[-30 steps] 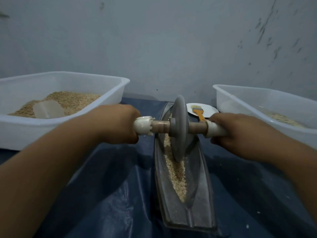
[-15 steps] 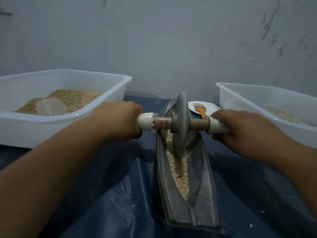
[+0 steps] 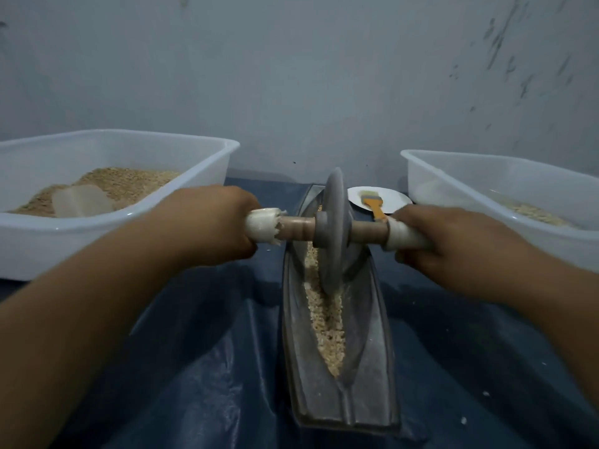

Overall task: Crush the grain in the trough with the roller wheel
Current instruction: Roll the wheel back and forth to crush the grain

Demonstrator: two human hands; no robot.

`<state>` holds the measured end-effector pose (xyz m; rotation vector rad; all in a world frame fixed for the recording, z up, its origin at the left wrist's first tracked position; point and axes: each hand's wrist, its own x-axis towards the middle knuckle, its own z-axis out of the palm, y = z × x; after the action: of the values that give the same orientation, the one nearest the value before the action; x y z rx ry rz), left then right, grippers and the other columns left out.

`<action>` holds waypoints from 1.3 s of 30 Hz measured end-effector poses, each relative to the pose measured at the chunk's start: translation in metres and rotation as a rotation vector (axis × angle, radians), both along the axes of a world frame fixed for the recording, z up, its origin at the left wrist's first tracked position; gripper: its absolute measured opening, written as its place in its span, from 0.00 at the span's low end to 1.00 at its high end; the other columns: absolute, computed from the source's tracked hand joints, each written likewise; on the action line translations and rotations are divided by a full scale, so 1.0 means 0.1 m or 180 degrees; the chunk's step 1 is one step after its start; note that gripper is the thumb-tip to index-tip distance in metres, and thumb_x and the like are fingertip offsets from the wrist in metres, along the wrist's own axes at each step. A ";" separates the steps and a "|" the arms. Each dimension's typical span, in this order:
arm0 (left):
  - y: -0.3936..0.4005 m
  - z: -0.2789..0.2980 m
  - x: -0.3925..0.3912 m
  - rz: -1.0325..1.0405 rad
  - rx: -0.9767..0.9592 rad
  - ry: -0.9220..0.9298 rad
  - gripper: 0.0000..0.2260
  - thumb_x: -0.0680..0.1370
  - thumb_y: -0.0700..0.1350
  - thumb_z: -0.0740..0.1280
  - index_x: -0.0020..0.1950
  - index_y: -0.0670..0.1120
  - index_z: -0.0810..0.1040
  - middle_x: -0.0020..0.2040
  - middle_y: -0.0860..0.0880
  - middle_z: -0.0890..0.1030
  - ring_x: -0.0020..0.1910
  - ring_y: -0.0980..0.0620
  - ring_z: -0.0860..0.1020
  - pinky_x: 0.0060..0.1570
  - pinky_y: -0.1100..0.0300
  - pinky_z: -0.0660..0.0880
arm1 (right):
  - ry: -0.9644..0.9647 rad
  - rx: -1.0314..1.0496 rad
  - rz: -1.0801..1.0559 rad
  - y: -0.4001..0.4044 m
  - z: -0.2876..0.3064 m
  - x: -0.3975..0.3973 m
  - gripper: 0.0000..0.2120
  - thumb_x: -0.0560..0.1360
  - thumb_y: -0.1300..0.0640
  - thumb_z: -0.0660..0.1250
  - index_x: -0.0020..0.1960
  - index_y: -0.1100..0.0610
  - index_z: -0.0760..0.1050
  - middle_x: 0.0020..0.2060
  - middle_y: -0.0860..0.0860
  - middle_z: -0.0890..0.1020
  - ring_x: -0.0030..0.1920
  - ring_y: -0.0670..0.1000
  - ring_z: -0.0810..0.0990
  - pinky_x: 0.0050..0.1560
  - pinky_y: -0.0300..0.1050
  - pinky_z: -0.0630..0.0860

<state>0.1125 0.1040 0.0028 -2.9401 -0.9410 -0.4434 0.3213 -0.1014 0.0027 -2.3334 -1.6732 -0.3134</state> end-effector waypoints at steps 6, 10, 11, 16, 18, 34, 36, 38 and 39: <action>-0.05 0.18 -0.16 -0.0185 -0.0460 0.0624 0.11 0.64 0.54 0.76 0.42 0.56 0.78 0.34 0.55 0.80 0.33 0.59 0.78 0.35 0.62 0.74 | 0.0641 -0.0876 0.0201 -0.21 0.20 -0.01 0.14 0.68 0.38 0.68 0.52 0.39 0.72 0.41 0.42 0.79 0.40 0.42 0.78 0.41 0.41 0.74; -0.14 0.31 -0.24 -0.0305 -0.0569 0.0839 0.15 0.60 0.61 0.75 0.42 0.59 0.77 0.34 0.63 0.79 0.32 0.64 0.77 0.29 0.63 0.69 | 0.1256 -0.1283 0.0582 -0.33 0.32 0.01 0.26 0.61 0.31 0.66 0.57 0.35 0.73 0.41 0.40 0.80 0.40 0.42 0.79 0.38 0.34 0.74; -0.13 0.29 -0.21 -0.0274 -0.0524 0.0765 0.14 0.61 0.60 0.74 0.42 0.58 0.77 0.34 0.62 0.80 0.32 0.64 0.77 0.29 0.63 0.68 | 0.1259 -0.1208 0.0558 -0.30 0.29 0.02 0.24 0.62 0.31 0.67 0.57 0.35 0.74 0.41 0.40 0.80 0.40 0.42 0.79 0.39 0.34 0.75; -0.01 0.01 -0.01 -0.0009 -0.0128 0.0110 0.09 0.68 0.52 0.73 0.45 0.54 0.78 0.40 0.54 0.80 0.40 0.54 0.78 0.42 0.58 0.75 | 0.0094 0.0004 0.0022 -0.03 0.00 -0.03 0.08 0.72 0.43 0.68 0.49 0.39 0.71 0.39 0.43 0.79 0.42 0.48 0.79 0.43 0.49 0.76; 0.00 -0.01 0.00 -0.0010 -0.0095 0.0034 0.09 0.68 0.51 0.73 0.45 0.54 0.78 0.41 0.54 0.80 0.41 0.52 0.78 0.43 0.58 0.74 | -0.0214 0.0075 -0.0002 0.02 -0.03 -0.05 0.09 0.74 0.47 0.69 0.47 0.39 0.68 0.41 0.44 0.78 0.44 0.51 0.78 0.44 0.50 0.74; -0.05 0.07 -0.02 0.0031 -0.0040 0.0121 0.09 0.68 0.52 0.73 0.44 0.54 0.77 0.40 0.54 0.80 0.41 0.52 0.78 0.44 0.57 0.76 | 0.0035 0.0085 0.0118 0.00 -0.07 0.01 0.09 0.74 0.48 0.69 0.49 0.41 0.70 0.42 0.45 0.79 0.44 0.51 0.78 0.47 0.53 0.76; -0.06 0.11 -0.06 -0.0043 -0.0182 0.0293 0.09 0.67 0.52 0.74 0.44 0.53 0.78 0.39 0.54 0.80 0.39 0.53 0.79 0.43 0.57 0.77 | 0.0294 -0.0216 0.0112 -0.05 0.01 0.01 0.09 0.73 0.47 0.70 0.48 0.42 0.70 0.41 0.45 0.79 0.42 0.48 0.78 0.47 0.53 0.76; -0.10 0.20 -0.14 -0.0165 -0.0443 0.0527 0.10 0.65 0.53 0.75 0.42 0.54 0.78 0.35 0.54 0.81 0.34 0.56 0.79 0.39 0.57 0.78 | 0.0737 -0.0676 0.0174 -0.18 0.13 0.00 0.13 0.69 0.41 0.70 0.51 0.39 0.72 0.40 0.42 0.80 0.40 0.44 0.78 0.45 0.49 0.77; -0.13 0.25 -0.19 -0.0231 -0.0533 0.0618 0.11 0.63 0.55 0.75 0.42 0.55 0.78 0.33 0.55 0.80 0.31 0.58 0.78 0.36 0.58 0.76 | 0.0895 -0.0884 0.0253 -0.24 0.17 -0.01 0.17 0.66 0.37 0.68 0.53 0.38 0.72 0.41 0.41 0.80 0.40 0.44 0.78 0.44 0.48 0.77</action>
<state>0.0939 0.0908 0.0278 -3.1017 -0.8911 -0.0804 0.3203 -0.1257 0.0202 -2.3532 -1.7520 0.2684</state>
